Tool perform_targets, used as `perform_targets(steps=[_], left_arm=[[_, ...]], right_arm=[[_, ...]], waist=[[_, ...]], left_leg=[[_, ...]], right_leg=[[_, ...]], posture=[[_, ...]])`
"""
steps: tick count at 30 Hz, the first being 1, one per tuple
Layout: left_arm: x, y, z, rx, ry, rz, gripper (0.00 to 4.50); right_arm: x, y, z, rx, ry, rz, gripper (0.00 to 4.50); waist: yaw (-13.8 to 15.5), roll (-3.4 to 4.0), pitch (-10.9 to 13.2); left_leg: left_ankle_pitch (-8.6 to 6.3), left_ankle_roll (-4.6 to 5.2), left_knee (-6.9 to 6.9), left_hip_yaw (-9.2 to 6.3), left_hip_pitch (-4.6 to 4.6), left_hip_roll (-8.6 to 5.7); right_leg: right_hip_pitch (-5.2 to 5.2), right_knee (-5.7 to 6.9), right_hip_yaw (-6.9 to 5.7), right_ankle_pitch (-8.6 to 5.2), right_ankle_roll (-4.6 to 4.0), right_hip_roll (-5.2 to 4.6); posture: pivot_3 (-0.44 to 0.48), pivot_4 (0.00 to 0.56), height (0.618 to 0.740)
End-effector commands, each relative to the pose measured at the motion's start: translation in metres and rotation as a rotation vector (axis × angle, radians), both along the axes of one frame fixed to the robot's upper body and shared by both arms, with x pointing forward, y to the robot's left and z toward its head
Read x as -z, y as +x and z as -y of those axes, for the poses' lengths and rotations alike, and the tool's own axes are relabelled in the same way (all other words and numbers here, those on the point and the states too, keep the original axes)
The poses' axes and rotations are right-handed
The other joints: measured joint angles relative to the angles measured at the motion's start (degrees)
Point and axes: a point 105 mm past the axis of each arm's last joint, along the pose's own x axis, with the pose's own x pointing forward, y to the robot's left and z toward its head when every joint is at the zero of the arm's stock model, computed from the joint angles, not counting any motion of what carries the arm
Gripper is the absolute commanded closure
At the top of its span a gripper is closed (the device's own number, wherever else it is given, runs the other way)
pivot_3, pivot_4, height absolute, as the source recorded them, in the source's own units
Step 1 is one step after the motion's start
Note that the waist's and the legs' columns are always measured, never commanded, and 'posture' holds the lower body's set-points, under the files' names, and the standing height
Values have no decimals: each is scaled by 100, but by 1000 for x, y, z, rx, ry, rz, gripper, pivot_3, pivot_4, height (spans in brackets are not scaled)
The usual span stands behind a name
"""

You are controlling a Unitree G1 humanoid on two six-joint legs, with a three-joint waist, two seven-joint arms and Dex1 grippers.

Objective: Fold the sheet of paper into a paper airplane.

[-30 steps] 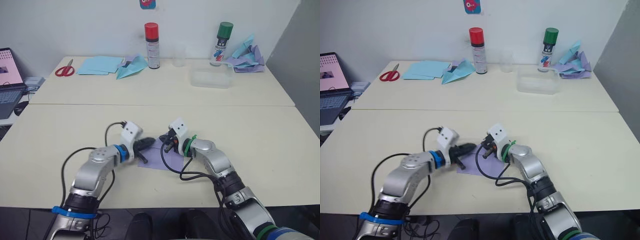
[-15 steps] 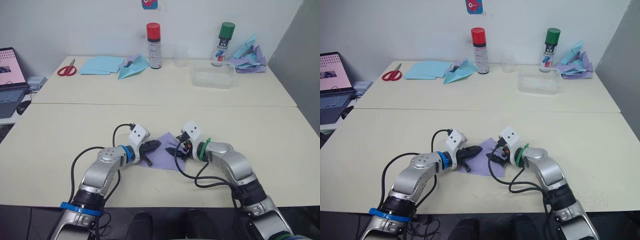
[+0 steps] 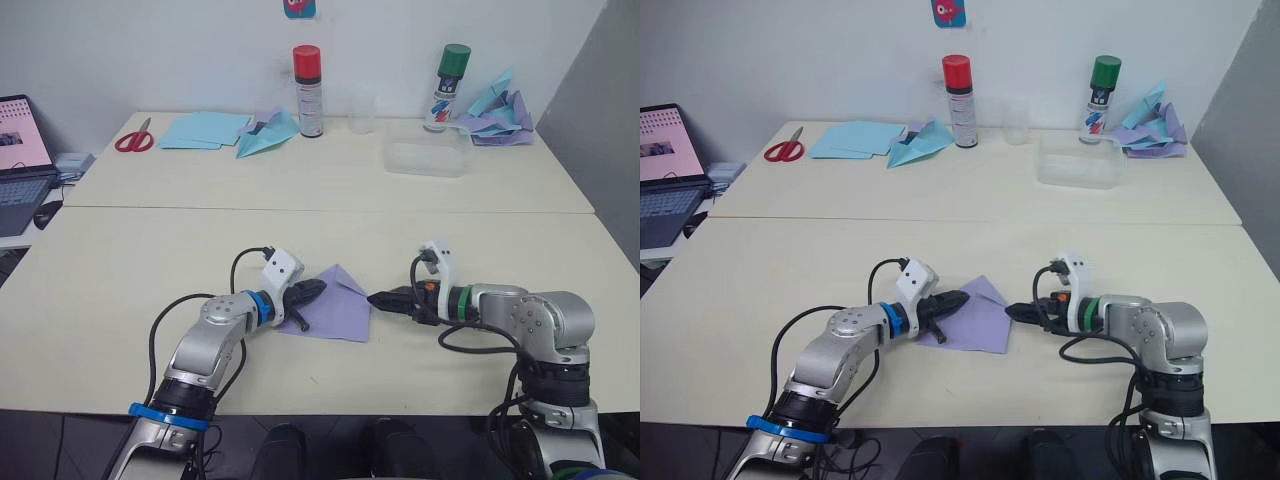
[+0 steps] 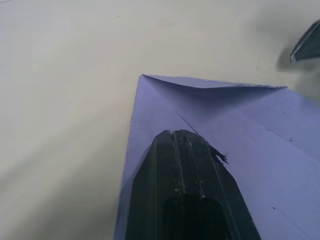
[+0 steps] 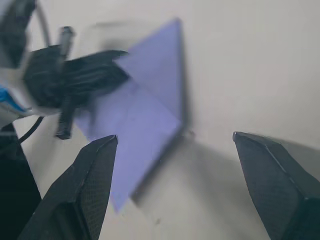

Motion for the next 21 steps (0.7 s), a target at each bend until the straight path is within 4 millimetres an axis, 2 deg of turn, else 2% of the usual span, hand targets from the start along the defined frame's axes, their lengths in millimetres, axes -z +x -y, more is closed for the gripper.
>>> perform_targets(steps=[1,11,16,21], left_arm=[[18,-8,4,16,30,-61,4500],[19,-9,3,12,27,-65,4500],[18,-8,0,-3,38,-51,4500],[19,-9,-2,-6,40,-54,4500]], right_arm=[[2,6,6,63,30,-50,664],[4,17,-31,121,234,-184,664],[1,22,-40,154,278,-225,664],[-1,16,-48,110,286,-241,664]], waist=[[-6,1,-1],[-64,5,-7],[-64,6,-8],[-65,6,-7]], left_leg=[[0,0,0,1,1,-1],[0,1,0,1,9,8],[0,1,-2,-1,7,11],[-1,2,-2,3,3,9]], right_leg=[[0,0,1,0,0,1],[3,7,3,1,1,3],[1,8,1,0,0,6],[1,-1,3,0,0,10]], posture=[[0,150,740],[0,150,740],[0,150,740],[0,150,740]])
